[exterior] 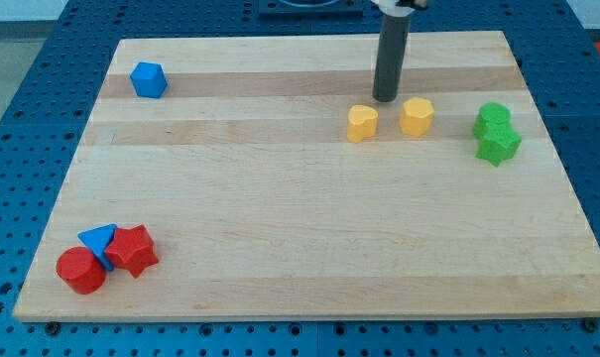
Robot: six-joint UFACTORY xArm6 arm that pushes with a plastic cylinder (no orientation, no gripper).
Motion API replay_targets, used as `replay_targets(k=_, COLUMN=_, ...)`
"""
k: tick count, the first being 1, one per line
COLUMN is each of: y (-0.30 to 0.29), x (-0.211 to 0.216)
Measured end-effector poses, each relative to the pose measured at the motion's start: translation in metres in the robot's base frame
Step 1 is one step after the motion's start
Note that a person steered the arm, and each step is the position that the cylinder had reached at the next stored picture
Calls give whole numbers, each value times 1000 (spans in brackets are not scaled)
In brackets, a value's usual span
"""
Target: Nudge the yellow hexagon slightly left
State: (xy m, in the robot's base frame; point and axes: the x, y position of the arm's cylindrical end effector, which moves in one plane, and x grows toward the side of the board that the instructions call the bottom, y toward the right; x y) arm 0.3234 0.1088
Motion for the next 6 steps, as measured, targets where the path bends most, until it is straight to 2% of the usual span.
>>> replay_targets(k=1, y=46, x=11)
replay_targets(k=3, y=44, x=28)
replay_targets(k=6, y=44, x=77)
